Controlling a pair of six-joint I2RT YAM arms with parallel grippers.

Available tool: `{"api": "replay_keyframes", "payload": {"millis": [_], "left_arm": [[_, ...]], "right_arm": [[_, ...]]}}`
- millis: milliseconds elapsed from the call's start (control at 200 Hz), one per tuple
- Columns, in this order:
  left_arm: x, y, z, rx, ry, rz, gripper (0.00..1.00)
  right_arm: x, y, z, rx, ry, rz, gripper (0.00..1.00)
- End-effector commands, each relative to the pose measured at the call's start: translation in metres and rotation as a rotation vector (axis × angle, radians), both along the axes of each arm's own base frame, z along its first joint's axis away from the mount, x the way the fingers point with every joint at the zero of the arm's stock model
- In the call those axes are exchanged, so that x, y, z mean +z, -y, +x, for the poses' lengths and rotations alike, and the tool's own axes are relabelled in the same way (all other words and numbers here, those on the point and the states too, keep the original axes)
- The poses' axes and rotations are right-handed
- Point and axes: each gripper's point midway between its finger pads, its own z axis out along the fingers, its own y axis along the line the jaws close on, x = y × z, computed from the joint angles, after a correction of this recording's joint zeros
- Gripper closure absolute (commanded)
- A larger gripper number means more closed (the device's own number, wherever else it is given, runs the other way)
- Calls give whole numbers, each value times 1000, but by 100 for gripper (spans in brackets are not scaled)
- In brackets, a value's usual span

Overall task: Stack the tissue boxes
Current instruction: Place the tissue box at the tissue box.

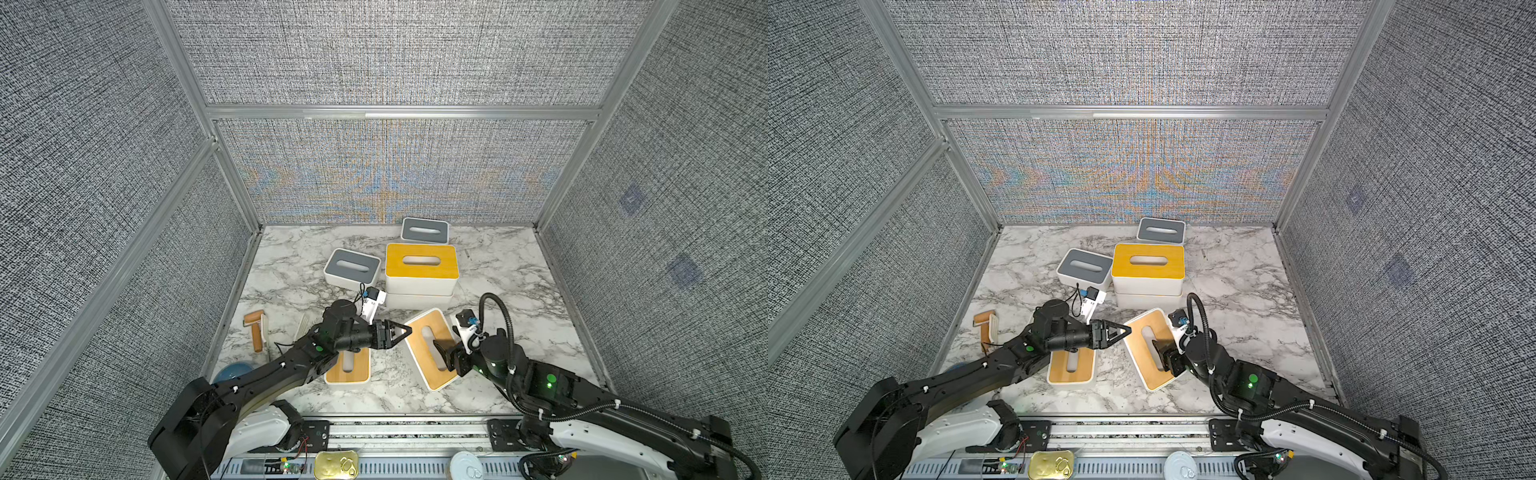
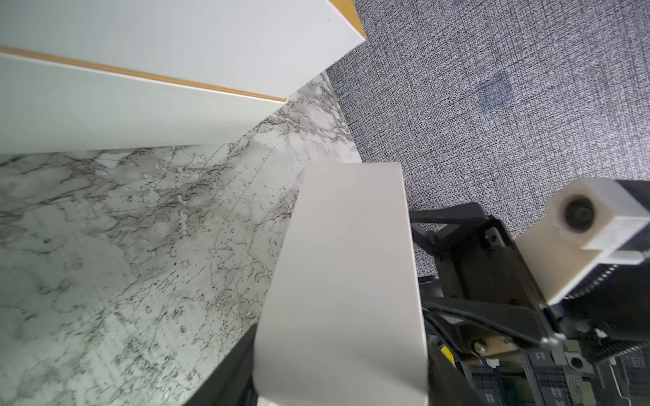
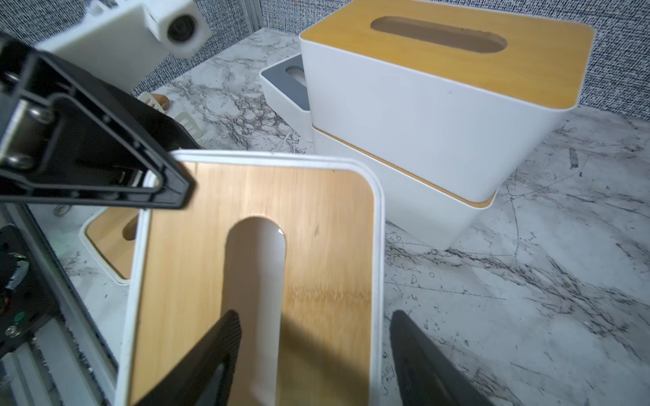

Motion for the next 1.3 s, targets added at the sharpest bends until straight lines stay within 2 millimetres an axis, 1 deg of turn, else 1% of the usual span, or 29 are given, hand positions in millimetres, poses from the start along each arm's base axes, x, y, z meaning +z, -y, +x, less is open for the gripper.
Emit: {"api": "replay_keyframes", "payload": {"millis": [0,70,150,285,385,500,570,685,745,845,935,1120,1255,1296], "left_arm": [[13,1,2,6,31,-37,70],[19,1,3,9,42,-54,71],[29,1,2,9,54,-80,73],[47,-2,6,44,86,-103,76],[49,-4,11,77,89,-92,83],[53,-1,16,86,93,-102,84],[60,2,18,82,90,-124,88],[82,5,20,84,116,-169,90],[97,4,21,87,136,-194,91],[123,0,24,121,174,-232,92],[141,-6,31,180,211,-253,92],[182,-15,49,286,267,-291,92],[208,-20,67,366,269,-332,92],[210,-20,73,391,262,-338,92]], "right_arm": [[14,0,-2,4,6,50,24],[20,3,-3,1,12,66,20],[25,7,-5,-1,18,75,18],[37,24,-5,-52,49,101,16],[41,35,-4,-92,62,113,16],[42,35,-4,-90,76,137,15],[45,37,-5,-89,79,142,16],[51,41,-7,-92,91,161,15],[54,45,-7,-104,98,168,7],[58,54,-7,-137,103,179,1],[64,62,-8,-153,115,207,1],[72,69,-14,-148,136,261,1],[71,70,-13,-153,135,262,1],[70,70,-13,-157,135,258,1]]}}
